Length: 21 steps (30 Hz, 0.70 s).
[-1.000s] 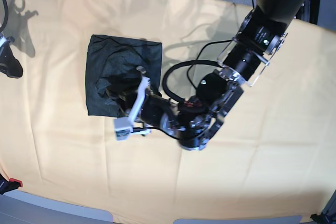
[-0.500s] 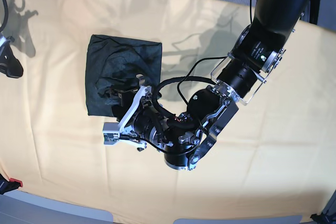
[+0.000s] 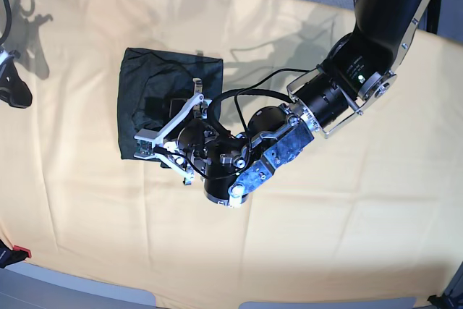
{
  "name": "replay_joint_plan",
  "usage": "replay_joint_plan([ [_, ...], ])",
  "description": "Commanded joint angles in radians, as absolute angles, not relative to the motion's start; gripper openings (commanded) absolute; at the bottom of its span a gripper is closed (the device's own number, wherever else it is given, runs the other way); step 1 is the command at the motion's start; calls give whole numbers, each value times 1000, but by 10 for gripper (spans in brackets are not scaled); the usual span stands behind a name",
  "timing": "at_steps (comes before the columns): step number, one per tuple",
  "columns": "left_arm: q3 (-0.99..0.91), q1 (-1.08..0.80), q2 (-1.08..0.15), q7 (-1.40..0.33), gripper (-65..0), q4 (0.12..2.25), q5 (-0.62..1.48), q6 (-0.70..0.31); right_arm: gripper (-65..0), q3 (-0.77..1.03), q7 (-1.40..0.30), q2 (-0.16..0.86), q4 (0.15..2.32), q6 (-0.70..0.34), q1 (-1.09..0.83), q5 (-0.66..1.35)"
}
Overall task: Fold the T-shirt properly
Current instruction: 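Reach the left gripper to the folded bundle and grasp its edge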
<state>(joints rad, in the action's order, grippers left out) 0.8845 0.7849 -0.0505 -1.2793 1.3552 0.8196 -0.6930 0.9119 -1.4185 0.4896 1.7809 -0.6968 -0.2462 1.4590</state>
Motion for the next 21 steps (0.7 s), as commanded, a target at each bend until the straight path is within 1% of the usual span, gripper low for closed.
replay_joint_plan([
  [1, 875, 820, -41, -1256, -365, 1370, 811, -698, -589, 919, -1396, 513, 1796, -698, -238, 1484],
  [11, 873, 832, -41, -1257, -365, 1370, 808, -698, -590, 919, -1396, 513, 1796, -698, -238, 1484],
  [18, 790, 842, -39, -1266, -364, 1370, 862, -698, -589, 919, -1396, 513, 1796, -698, -238, 1484],
  [21, 783, 841, -39, -1286, -364, 1370, 873, -698, -590, 919, -1396, 513, 1796, -698, -238, 1484],
])
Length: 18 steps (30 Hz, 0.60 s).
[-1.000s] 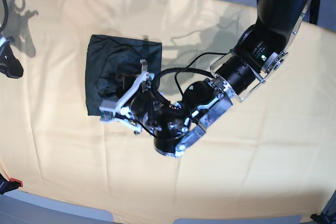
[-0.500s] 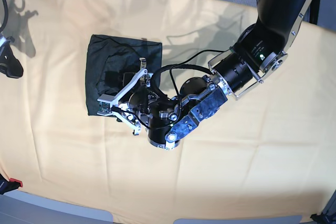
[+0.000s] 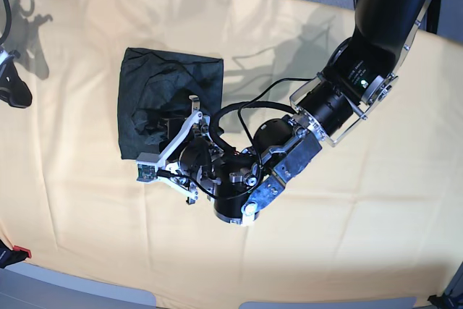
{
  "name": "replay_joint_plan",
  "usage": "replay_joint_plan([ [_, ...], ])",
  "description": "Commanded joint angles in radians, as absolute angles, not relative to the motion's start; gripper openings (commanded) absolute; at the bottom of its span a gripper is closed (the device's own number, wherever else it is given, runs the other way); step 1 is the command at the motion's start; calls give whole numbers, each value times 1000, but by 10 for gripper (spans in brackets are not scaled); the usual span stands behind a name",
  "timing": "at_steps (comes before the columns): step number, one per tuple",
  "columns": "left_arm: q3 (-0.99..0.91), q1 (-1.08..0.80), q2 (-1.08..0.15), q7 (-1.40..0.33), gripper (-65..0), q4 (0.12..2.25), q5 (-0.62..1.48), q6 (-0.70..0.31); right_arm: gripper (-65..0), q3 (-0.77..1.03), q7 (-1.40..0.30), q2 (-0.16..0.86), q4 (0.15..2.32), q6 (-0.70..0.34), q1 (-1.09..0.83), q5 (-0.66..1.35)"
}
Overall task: Fold the T-shirt properly
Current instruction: 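Reach the left gripper to the folded bundle and grasp its edge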
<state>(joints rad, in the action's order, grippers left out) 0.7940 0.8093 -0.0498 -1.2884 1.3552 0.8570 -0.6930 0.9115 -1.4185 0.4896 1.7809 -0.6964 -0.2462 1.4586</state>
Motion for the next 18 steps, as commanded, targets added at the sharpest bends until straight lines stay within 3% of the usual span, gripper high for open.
replay_joint_plan([
  [1, 783, 838, -40, -1288, -364, 1369, 872, -698, -590, 919, -1396, 513, 1796, -698, -238, 1484],
  [12, 785, 773, -52, -1271, -369, 1365, 859, -698, -590, 919, -1396, 513, 1796, -698, -238, 1484],
  [14, 785, 774, -52, -1241, -439, 1365, 813, -698, -590, 919, -1396, 513, 1796, -698, -238, 1484],
  [17, 785, 773, -53, -1211, -643, 1365, 764, -698, -590, 919, -1396, 513, 1796, -698, -238, 1484],
  [18, 785, 773, -52, -1211, -650, 1365, 764, -698, -590, 919, -1396, 513, 1796, -698, -238, 1484],
])
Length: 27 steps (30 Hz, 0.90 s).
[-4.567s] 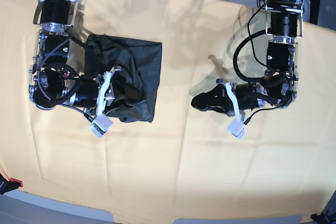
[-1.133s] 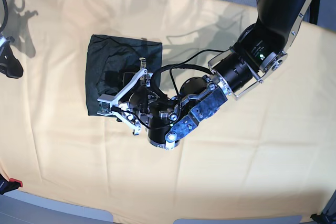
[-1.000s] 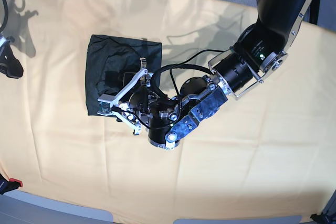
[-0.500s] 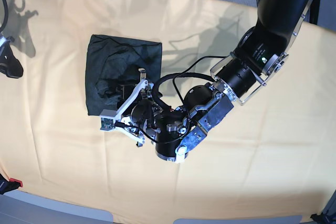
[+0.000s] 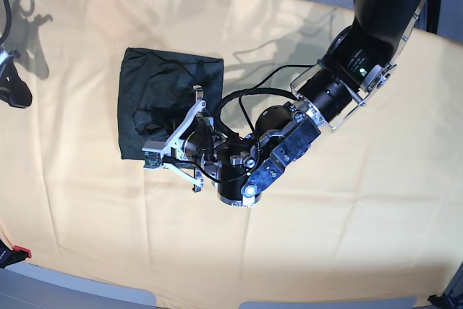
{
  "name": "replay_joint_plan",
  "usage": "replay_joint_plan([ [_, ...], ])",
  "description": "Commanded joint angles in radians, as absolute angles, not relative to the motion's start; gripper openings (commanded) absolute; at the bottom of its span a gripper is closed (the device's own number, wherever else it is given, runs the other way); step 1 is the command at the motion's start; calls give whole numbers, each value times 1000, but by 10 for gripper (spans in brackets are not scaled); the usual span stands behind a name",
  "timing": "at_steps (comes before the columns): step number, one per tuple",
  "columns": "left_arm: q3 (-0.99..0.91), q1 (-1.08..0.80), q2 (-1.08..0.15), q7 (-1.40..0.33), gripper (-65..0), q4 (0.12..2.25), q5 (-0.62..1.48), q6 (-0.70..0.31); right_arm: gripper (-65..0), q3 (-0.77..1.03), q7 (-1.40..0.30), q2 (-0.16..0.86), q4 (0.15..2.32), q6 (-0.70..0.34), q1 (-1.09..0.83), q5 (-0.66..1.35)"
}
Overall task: Fold the T-shirt properly
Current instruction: 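Reach the left gripper to the folded bundle and grasp its edge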
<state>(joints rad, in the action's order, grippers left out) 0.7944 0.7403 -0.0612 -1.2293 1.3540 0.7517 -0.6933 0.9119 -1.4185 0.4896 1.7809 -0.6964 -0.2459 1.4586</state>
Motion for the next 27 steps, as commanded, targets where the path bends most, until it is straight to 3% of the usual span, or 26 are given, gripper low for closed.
replay_joint_plan([
  [1, 785, 773, -52, -1210, -650, 1365, 767, -698, -590, 919, -1396, 513, 1796, -698, -238, 1484],
  [11, 760, 790, -53, -1264, -650, 1381, 818, -698, -590, 919, -1396, 513, 1796, -698, -238, 1484],
  [16, 637, 799, -73, -1396, -650, 1400, 1055, -698, -590, 919, -1396, 513, 1796, -698, -238, 1484],
  [27, 521, 784, -249, -1396, -650, 1400, 1444, -674, -590, 919, -1396, 513, 1796, -698, -238, 1484],
])
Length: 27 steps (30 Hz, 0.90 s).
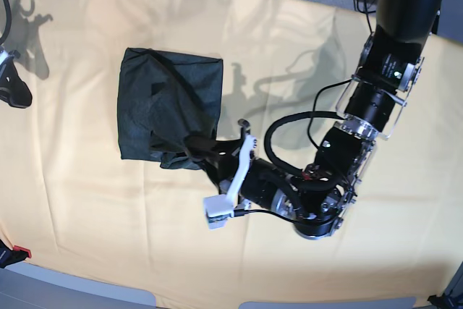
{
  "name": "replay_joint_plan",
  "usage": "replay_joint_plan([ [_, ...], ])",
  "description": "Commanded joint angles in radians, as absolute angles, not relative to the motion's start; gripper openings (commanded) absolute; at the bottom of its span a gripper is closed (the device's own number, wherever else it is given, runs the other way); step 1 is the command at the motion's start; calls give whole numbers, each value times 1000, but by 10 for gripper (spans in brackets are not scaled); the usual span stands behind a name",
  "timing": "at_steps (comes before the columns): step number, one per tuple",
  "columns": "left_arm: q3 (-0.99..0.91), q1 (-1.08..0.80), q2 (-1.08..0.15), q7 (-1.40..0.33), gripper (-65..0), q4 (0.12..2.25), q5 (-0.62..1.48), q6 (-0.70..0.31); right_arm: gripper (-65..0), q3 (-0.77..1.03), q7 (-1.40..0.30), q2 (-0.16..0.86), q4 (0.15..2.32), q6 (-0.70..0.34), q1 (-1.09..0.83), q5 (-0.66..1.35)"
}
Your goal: Fold the T-shirt properly
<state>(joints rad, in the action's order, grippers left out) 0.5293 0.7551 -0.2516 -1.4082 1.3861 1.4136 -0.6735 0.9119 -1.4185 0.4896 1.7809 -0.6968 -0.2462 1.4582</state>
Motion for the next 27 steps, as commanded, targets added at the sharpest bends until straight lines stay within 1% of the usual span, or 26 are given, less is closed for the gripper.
replay_joint_plan([
  [1, 521, 781, -264, -1396, -650, 1400, 1470, -672, -590, 919, -1396, 513, 1796, -698, -238, 1484],
  [13, 521, 654, -365, -1396, -650, 1400, 1484, -665, -590, 919, -1396, 513, 1796, -698, -238, 1484],
  [21, 521, 648, -402, -1396, -650, 1400, 1422, -665, -590, 919, -1396, 513, 1796, -698, -237, 1484],
  [23, 521, 648, -405, -1396, -650, 1400, 1424, -644, -590, 919, -1396, 513, 1796, -698, -237, 1484],
  [24, 521, 648, -404, -1396, -582, 1400, 1433, -630, -590, 919, -1396, 513, 1796, -698, -238, 1484],
  [27, 521, 650, -405, -1396, -316, 1400, 1479, -629, -590, 919, -1396, 513, 1796, -698, -238, 1484],
])
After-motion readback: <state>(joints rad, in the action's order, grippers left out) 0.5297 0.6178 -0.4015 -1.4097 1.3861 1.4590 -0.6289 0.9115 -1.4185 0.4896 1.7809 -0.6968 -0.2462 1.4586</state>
